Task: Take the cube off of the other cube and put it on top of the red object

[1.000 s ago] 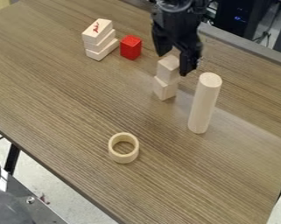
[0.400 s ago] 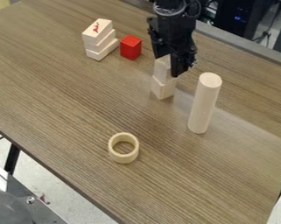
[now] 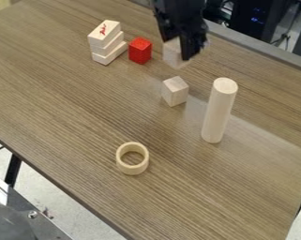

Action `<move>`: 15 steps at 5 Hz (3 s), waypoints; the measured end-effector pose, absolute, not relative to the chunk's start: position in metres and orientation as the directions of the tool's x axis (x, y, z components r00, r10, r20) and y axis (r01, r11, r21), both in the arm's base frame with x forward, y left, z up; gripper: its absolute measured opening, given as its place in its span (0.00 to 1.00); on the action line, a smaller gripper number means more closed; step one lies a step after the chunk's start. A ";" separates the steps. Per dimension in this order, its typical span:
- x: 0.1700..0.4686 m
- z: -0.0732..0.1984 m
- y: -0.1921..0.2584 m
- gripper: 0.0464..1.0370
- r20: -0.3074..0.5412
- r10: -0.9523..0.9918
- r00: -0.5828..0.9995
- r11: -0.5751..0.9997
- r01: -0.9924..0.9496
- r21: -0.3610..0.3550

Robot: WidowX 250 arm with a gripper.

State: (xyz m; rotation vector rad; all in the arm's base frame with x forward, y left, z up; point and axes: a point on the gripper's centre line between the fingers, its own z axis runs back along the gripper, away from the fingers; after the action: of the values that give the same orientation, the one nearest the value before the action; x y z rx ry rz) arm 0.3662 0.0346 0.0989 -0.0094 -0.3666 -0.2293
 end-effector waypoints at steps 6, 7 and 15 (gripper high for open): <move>0.409 0.083 0.114 0.53 0.342 0.115 0.932 0.991 -0.130 0.021; 0.406 0.079 0.121 0.53 0.330 0.134 0.934 0.989 -0.148 0.017; 0.400 0.072 0.123 0.53 0.313 0.082 0.946 0.995 -0.097 0.032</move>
State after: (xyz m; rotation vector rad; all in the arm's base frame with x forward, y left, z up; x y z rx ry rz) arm 0.4004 0.1233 0.0718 0.0470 -0.3170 0.0915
